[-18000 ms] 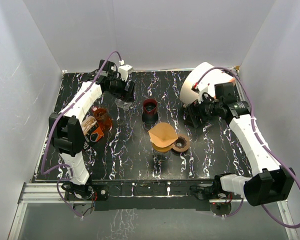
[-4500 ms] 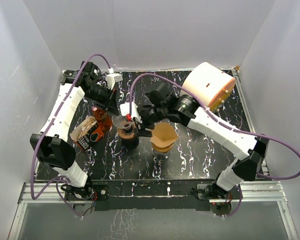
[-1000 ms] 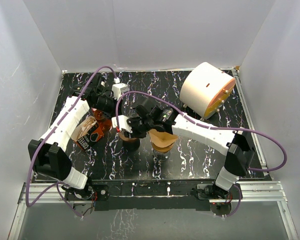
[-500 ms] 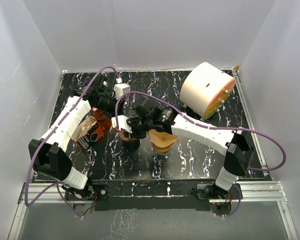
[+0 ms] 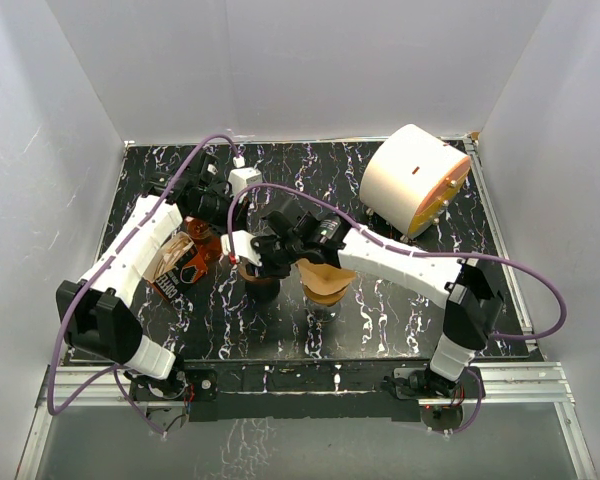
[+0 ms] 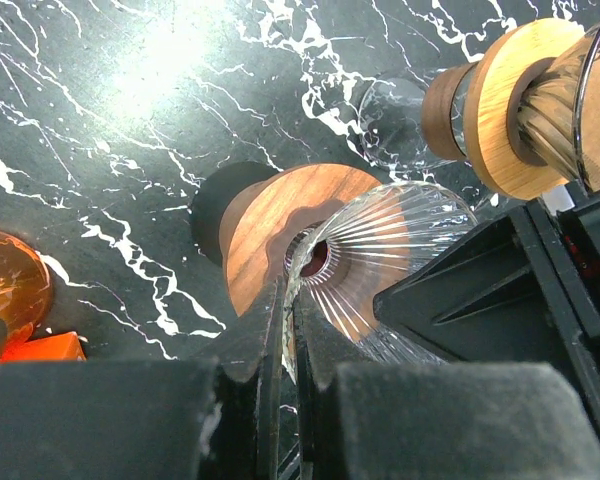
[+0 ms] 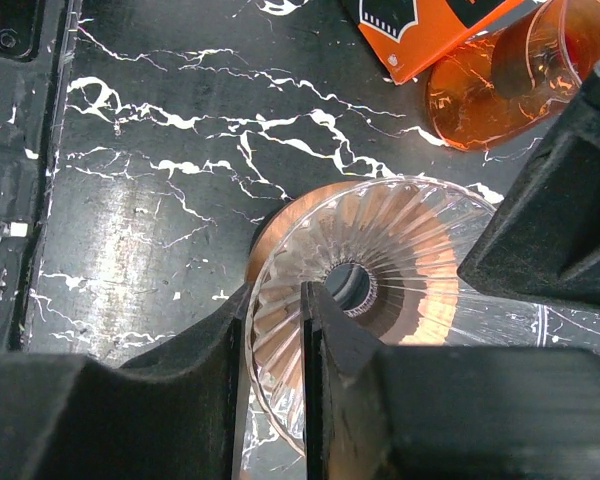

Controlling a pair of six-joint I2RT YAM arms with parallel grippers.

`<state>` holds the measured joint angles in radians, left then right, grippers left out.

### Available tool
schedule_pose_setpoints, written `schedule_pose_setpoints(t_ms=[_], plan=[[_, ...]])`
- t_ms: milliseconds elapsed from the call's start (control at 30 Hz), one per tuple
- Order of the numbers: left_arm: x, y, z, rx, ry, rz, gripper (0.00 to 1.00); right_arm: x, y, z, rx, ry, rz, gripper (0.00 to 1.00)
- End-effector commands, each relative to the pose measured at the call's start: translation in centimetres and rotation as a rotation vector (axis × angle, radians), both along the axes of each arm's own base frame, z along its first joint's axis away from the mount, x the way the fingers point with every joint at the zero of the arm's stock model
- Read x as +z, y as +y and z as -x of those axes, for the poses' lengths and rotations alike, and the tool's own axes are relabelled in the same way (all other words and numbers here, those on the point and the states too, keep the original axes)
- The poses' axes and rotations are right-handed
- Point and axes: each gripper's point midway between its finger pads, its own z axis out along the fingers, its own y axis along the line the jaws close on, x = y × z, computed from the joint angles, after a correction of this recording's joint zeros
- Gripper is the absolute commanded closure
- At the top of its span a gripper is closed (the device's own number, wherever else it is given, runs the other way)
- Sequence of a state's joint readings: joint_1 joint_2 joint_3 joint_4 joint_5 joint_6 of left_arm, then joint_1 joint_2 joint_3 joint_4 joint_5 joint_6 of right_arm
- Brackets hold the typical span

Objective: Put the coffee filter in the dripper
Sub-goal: Place the coffee dripper on the coffee server.

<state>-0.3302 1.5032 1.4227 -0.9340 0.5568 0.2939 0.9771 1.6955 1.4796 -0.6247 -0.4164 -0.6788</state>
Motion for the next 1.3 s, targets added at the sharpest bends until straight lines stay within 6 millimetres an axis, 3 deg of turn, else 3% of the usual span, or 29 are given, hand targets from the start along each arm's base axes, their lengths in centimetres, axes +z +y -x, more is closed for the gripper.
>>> schedule_pose_setpoints(t_ms=[0, 500, 633, 800, 1133, 1267], plan=[[-5.9, 3.2, 4.1, 0.002, 0.225, -0.226, 1.0, -5.6, -2.7, -0.7, -0.085, 0.065, 0.199, 0.79], [-6.8, 4.0, 4.9, 0.013, 0.238, -0.259, 1.0, -4.8, -2.2, -1.2, -0.086, 0.057, 0.195, 0.77], [-6.0, 3.9, 4.6, 0.013, 0.204, -0.244, 1.0, -4.4, -2.1, -1.3, -0.089, 0.055, 0.193, 0.76], [-3.3, 2.9, 2.8, 0.014, 0.135, -0.197, 1.0, -3.0, -1.6, -1.4, -0.082, 0.051, 0.169, 0.7], [3.0, 0.9, -0.8, 0.015, -0.017, -0.102, 0.7, 1.9, -0.2, -1.1, -0.046, 0.046, 0.077, 0.46], [4.5, 0.6, -1.4, 0.018, -0.053, -0.082, 0.5, 3.7, 0.0, -0.8, -0.027, 0.038, 0.042, 0.37]])
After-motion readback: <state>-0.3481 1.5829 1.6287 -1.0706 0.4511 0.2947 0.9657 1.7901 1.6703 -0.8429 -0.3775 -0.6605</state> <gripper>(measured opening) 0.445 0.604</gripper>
